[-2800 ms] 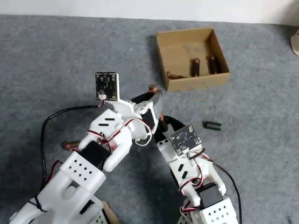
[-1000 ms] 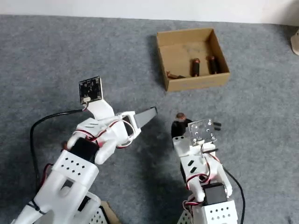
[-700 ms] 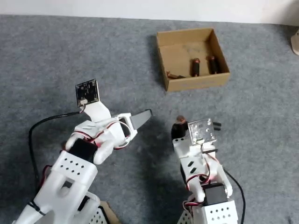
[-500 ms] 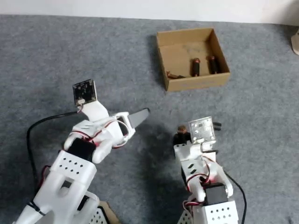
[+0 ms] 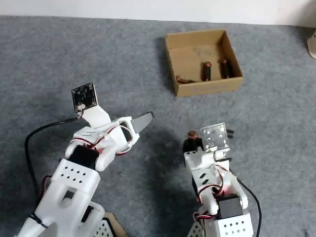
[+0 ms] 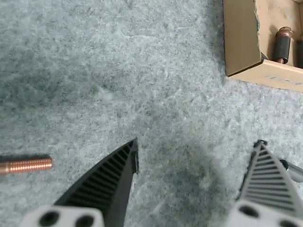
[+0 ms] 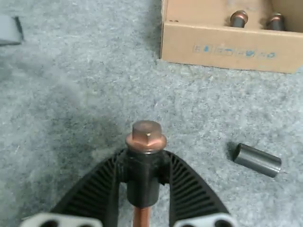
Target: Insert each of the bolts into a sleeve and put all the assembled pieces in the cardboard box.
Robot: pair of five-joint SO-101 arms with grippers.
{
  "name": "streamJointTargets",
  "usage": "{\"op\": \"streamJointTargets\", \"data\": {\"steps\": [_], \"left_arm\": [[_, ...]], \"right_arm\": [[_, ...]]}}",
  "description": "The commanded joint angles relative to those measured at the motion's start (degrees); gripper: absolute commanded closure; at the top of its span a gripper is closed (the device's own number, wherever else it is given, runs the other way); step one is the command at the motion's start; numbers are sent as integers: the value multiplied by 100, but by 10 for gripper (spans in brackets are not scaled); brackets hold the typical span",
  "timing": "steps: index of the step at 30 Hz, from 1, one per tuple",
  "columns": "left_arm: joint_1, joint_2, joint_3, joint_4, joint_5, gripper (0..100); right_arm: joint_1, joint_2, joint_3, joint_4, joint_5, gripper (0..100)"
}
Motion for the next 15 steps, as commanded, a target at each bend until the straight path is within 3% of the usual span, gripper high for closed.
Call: {"op": "streamJointTargets", "data": {"steps": [1, 15], "left_arm": [[-75, -22, -57, -9, 53, 660], [-84, -22, -40, -9, 35, 660]], "right_arm": [[66, 57, -453, 277, -70, 995], [198, 4154, -3196, 338, -589, 995]]}}
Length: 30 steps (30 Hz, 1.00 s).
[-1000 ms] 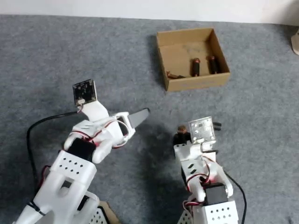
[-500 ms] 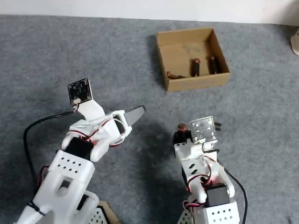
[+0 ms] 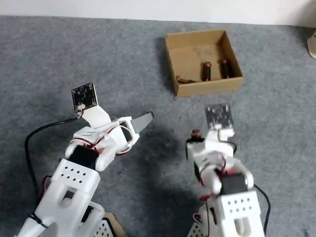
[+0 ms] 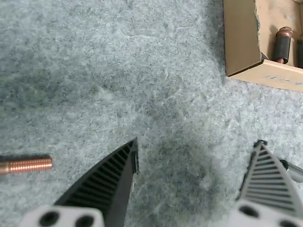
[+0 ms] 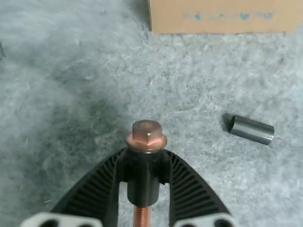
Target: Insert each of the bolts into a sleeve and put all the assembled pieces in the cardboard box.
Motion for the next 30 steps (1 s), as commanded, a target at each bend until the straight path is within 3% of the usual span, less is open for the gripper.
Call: {"op": "streamJointTargets", "data": {"steps": [1, 6, 13, 30], "left_arm": [[-84, -22, -31, -9, 35, 660], [-84, -22, 22, -18, 26, 660], [-84, -22, 549, -985, 18, 660], [-84, -22, 593, -1020, -220, 660]], "right_arm": [[75, 980, -1068, -4, -62, 995], [251, 2185, -2158, -31, -62, 995], [541, 3934, -3943, -4, -44, 995], [769, 7538, -7785, -13, -26, 995]]}}
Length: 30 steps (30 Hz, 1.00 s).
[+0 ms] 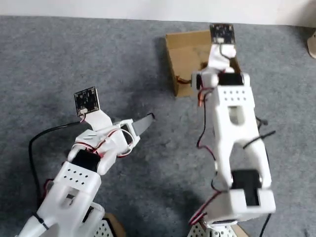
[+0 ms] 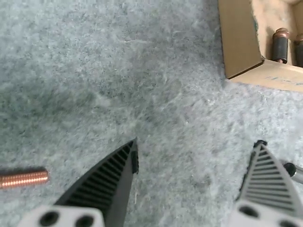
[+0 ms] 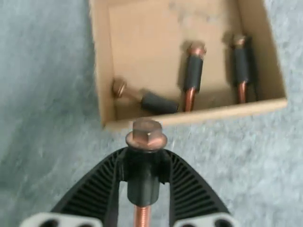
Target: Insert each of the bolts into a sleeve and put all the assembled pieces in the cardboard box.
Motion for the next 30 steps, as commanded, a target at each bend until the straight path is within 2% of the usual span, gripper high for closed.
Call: {"op": "streamJointTargets", "data": {"steps": [1, 14, 30], "left_arm": [[-84, -22, -31, -114, -35, 660], [-84, -22, 22, -123, -44, 660], [-84, -22, 22, -123, -44, 660]], "right_arm": [[127, 541, -1235, 4, -26, 995], [145, 2976, -4110, 13, -26, 995], [268, 5051, -6114, 4, -26, 995]]}}
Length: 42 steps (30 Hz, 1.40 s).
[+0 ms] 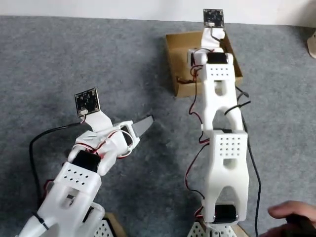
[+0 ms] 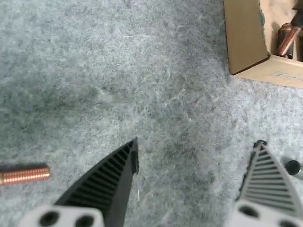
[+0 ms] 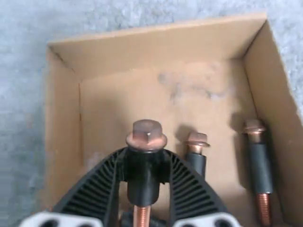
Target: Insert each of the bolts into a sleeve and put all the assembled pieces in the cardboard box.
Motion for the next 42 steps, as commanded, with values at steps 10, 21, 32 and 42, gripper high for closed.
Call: {"op": "streamJointTargets", "data": {"steps": [10, 21, 32, 42], "left_arm": [[-84, -22, -57, -123, -35, 660], [-84, -22, -57, -123, -35, 660], [-84, -22, -57, -123, -35, 660], [-84, -31, -57, -123, -35, 660]], "right_arm": [[224, 374, -602, 22, -18, 926], [207, 330, -989, 778, -62, 903], [224, 330, -2976, 3099, -343, 905], [435, 330, -3846, 4505, -633, 974]]}}
